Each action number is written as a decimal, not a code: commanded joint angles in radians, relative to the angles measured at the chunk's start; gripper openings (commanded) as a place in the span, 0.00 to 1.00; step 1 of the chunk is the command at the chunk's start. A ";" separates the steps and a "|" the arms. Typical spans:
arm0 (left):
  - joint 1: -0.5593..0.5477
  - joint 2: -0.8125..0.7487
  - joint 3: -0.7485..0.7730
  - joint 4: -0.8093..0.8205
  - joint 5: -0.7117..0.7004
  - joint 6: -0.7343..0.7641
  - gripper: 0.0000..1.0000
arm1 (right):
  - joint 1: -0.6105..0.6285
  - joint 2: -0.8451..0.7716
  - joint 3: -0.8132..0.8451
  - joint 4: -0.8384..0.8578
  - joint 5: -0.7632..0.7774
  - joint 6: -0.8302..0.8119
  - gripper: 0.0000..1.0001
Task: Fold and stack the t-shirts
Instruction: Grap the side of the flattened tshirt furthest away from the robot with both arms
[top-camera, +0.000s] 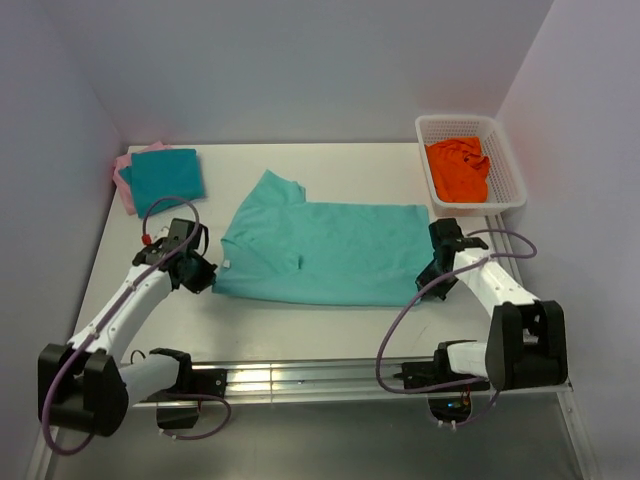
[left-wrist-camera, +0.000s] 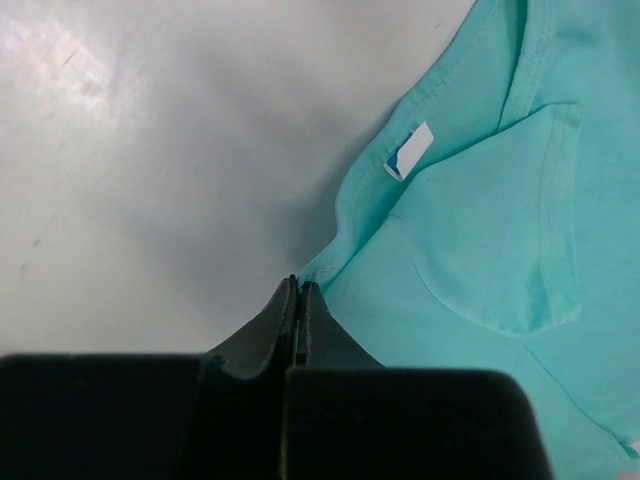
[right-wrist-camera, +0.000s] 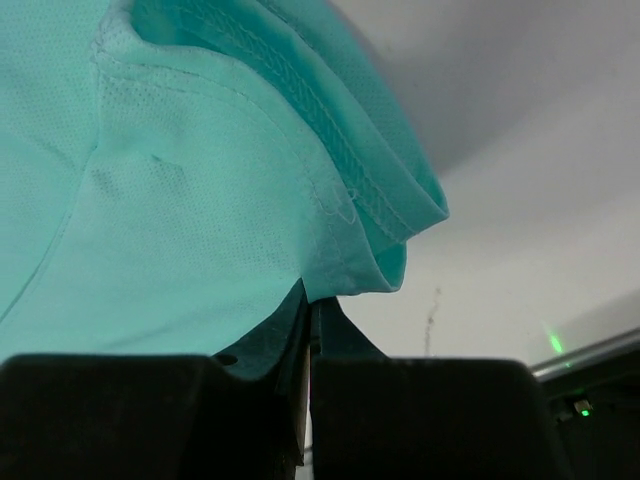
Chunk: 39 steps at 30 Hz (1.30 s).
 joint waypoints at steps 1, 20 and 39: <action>-0.014 -0.095 -0.030 -0.155 -0.024 -0.074 0.00 | -0.007 -0.099 -0.028 -0.105 -0.016 0.020 0.00; 0.064 0.382 0.760 0.107 0.175 0.357 0.84 | -0.009 -0.268 0.280 -0.267 -0.096 -0.085 0.91; 0.169 1.325 1.402 0.401 0.824 0.538 0.82 | -0.009 -0.122 0.343 -0.242 -0.027 -0.082 0.91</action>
